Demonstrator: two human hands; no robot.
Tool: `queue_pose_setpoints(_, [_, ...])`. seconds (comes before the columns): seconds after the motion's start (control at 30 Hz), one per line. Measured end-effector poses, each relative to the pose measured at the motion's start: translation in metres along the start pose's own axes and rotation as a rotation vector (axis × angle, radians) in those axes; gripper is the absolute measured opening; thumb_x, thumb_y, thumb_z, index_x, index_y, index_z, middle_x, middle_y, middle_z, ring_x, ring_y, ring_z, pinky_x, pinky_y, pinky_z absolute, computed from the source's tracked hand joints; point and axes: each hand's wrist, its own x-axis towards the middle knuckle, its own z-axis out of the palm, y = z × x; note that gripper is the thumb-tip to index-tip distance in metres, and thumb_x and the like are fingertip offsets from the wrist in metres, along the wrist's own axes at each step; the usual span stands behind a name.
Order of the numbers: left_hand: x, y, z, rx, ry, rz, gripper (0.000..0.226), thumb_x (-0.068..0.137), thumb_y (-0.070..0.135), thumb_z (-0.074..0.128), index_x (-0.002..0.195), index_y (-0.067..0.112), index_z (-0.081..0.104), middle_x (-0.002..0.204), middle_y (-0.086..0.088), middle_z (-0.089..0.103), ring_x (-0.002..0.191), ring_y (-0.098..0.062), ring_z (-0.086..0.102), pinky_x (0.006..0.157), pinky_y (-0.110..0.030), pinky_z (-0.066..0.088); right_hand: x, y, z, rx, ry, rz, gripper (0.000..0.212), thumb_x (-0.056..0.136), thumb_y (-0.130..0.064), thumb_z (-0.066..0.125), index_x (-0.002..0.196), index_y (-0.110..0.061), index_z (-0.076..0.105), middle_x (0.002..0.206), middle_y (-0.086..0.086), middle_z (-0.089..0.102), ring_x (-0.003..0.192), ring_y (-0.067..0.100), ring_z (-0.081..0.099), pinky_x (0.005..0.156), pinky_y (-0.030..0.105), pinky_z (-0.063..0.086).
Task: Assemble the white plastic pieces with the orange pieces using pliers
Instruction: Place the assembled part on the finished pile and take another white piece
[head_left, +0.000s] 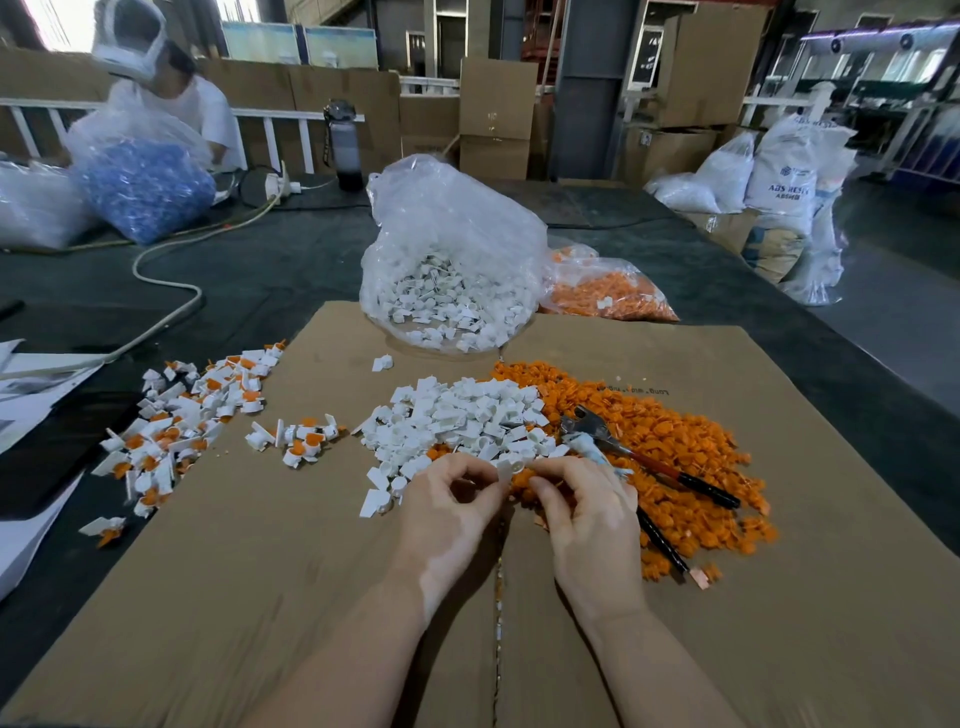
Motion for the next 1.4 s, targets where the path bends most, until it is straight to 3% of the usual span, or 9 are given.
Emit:
queue_pose_setpoints(0.13, [0.0011, -0.0018, -0.0011, 0.000, 0.012, -0.005, 0.013, 0.074, 0.007, 0.074, 0.069, 0.016, 0.066, 0.068, -0.001, 0.066, 0.067, -0.016, 0.061, 0.063, -0.025, 0.048, 0.0003, 0.0013, 0.0010, 0.045, -0.010, 0.056, 0.005, 0.083, -0.013, 0.068, 0.085, -0.018, 0.068, 0.081, -0.013, 0.062, 0.078, -0.002, 0.051, 0.086, 0.007, 0.024])
queue_pose_setpoints(0.3, [-0.0002, -0.0011, -0.0023, -0.072, 0.011, -0.014, 0.018, 0.075, 0.003, 0.072, 0.071, 0.015, 0.059, 0.056, 0.002, 0.052, 0.052, -0.008, 0.046, 0.049, -0.013, 0.037, 0.0001, 0.0023, 0.0019, 0.067, -0.006, 0.076, 0.005, 0.085, -0.016, 0.067, 0.082, -0.019, 0.064, 0.077, -0.016, 0.057, 0.088, 0.000, 0.048, 0.080, 0.020, 0.027])
queue_pose_setpoints(0.43, [-0.0004, -0.0015, -0.0036, -0.056, -0.082, -0.011, 0.030, 0.080, 0.000, 0.064, 0.092, 0.027, 0.069, 0.064, 0.010, 0.054, 0.062, -0.007, 0.050, 0.061, -0.017, 0.042, 0.0004, 0.0021, 0.0016, 0.059, -0.028, 0.059, 0.004, 0.086, -0.018, 0.066, 0.082, -0.019, 0.064, 0.078, -0.017, 0.056, 0.079, 0.005, 0.052, 0.082, 0.018, 0.029])
queue_pose_setpoints(0.57, [0.0011, -0.0026, -0.0025, -0.088, -0.061, -0.060, 0.026, 0.081, 0.002, 0.064, 0.090, 0.026, 0.070, 0.062, 0.015, 0.057, 0.066, -0.009, 0.056, 0.066, -0.021, 0.046, 0.0004, 0.0012, 0.0014, 0.031, -0.045, 0.033, 0.007, 0.084, -0.018, 0.068, 0.080, -0.017, 0.063, 0.075, -0.012, 0.059, 0.071, 0.007, 0.052, 0.084, 0.011, 0.024])
queue_pose_setpoints(0.73, [-0.0001, -0.0001, -0.0025, -0.203, -0.090, -0.094, 0.022, 0.083, -0.004, 0.061, 0.089, 0.018, 0.065, 0.060, 0.004, 0.057, 0.059, -0.010, 0.060, 0.055, -0.013, 0.047, 0.0005, -0.0013, 0.0034, -0.100, 0.026, -0.050, 0.013, 0.078, -0.013, 0.074, 0.072, -0.013, 0.061, 0.068, -0.007, 0.059, 0.063, 0.015, 0.053, 0.073, 0.030, 0.030])
queue_pose_setpoints(0.83, [-0.0016, 0.0017, -0.0038, -0.253, -0.149, -0.083, 0.026, 0.084, -0.007, 0.058, 0.097, 0.013, 0.067, 0.057, 0.003, 0.052, 0.057, -0.010, 0.058, 0.055, -0.015, 0.048, -0.0001, -0.0008, 0.0047, -0.184, 0.051, -0.115, 0.019, 0.075, -0.010, 0.077, 0.068, -0.011, 0.059, 0.063, -0.004, 0.056, 0.058, 0.018, 0.051, 0.068, 0.033, 0.036])
queue_pose_setpoints(1.07, [-0.0050, 0.0021, -0.0033, -0.238, -0.162, -0.026, 0.025, 0.082, -0.013, 0.057, 0.090, 0.009, 0.065, 0.049, 0.011, 0.050, 0.050, -0.003, 0.053, 0.052, -0.014, 0.047, -0.0011, -0.0014, 0.0079, -0.274, 0.077, -0.224, 0.027, 0.067, -0.005, 0.081, 0.062, -0.008, 0.055, 0.056, 0.001, 0.051, 0.053, 0.022, 0.049, 0.058, 0.040, 0.042])
queue_pose_setpoints(1.3, [-0.0018, 0.0016, -0.0024, -0.317, -0.113, -0.082, 0.026, 0.084, -0.011, 0.055, 0.095, 0.009, 0.067, 0.056, 0.002, 0.052, 0.058, -0.015, 0.057, 0.060, -0.022, 0.053, -0.0013, 0.0011, 0.0045, -0.032, 0.001, -0.098, 0.010, 0.079, -0.022, 0.072, 0.080, -0.015, 0.066, 0.071, -0.010, 0.060, 0.073, 0.011, 0.053, 0.075, 0.029, 0.032])
queue_pose_setpoints(1.4, [-0.0010, 0.0005, -0.0032, -0.326, -0.109, -0.085, 0.027, 0.084, -0.010, 0.054, 0.098, 0.009, 0.068, 0.060, 0.001, 0.054, 0.059, -0.015, 0.058, 0.061, -0.023, 0.052, -0.0006, 0.0009, 0.0020, 0.054, -0.022, -0.068, 0.021, 0.079, -0.028, 0.066, 0.096, -0.016, 0.068, 0.077, -0.012, 0.056, 0.080, 0.008, 0.050, 0.079, 0.031, 0.038])
